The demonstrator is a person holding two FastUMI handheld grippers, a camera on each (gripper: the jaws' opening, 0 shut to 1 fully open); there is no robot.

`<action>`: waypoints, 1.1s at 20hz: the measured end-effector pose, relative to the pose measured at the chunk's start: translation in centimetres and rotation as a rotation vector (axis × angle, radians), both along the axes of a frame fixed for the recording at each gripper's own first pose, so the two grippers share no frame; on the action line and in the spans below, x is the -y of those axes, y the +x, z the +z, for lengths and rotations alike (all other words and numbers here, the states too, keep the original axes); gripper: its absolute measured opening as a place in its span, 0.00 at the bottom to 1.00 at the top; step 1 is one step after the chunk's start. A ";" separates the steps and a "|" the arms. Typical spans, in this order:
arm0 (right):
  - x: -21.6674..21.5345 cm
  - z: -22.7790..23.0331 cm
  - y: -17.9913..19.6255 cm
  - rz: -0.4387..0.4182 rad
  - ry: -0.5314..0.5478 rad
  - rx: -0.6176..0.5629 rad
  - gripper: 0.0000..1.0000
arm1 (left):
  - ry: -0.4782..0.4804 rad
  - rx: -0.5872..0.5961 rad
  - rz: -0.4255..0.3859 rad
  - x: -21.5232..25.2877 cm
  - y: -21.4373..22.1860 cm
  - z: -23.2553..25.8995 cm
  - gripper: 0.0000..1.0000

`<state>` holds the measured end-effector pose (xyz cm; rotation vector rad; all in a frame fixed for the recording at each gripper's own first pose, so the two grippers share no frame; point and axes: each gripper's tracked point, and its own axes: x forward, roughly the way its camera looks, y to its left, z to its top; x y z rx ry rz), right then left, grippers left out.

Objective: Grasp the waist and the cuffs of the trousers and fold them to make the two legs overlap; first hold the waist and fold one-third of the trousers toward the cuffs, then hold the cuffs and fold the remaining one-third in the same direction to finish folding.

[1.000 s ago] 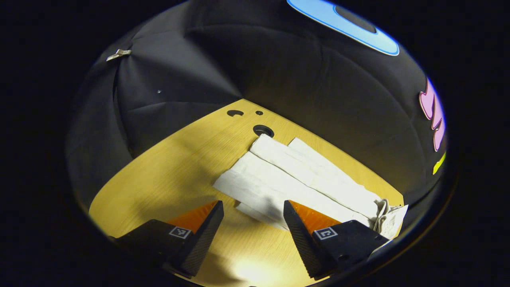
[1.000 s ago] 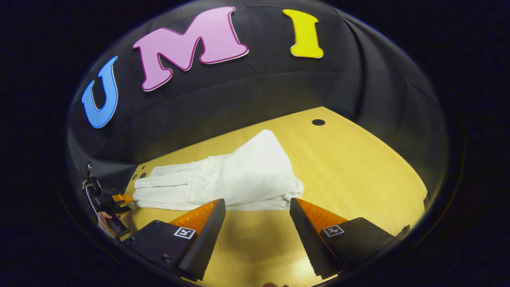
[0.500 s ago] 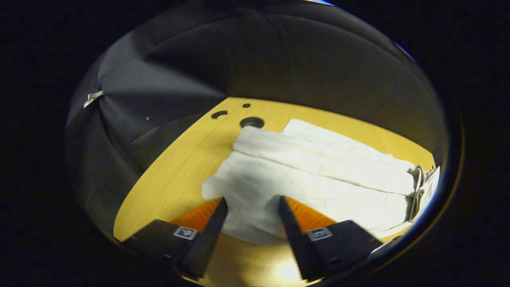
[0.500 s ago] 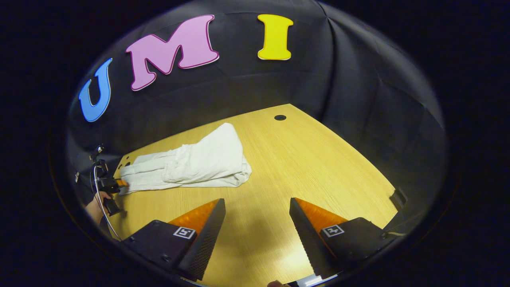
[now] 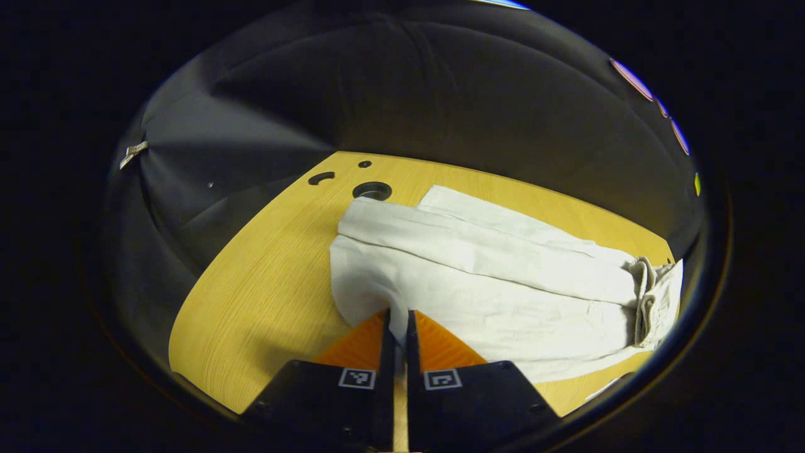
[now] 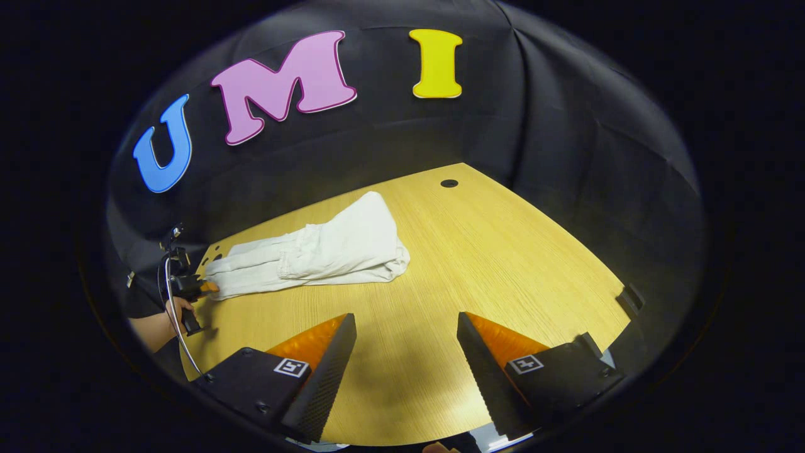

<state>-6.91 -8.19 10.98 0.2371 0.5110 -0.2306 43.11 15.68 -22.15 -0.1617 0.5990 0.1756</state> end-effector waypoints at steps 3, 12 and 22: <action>0.9 0.8 -1.1 -0.022 -0.023 0.014 0.98 | -0.005 -0.006 -0.036 0.4 0.0 0.1 0.06; 3.6 3.0 -3.0 -0.069 -0.083 0.051 0.99 | -0.194 0.088 0.016 1.0 -0.8 4.7 0.05; 7.2 3.4 -4.1 -0.091 -0.085 0.067 0.99 | -0.240 0.249 -0.078 10.3 -0.9 16.6 0.05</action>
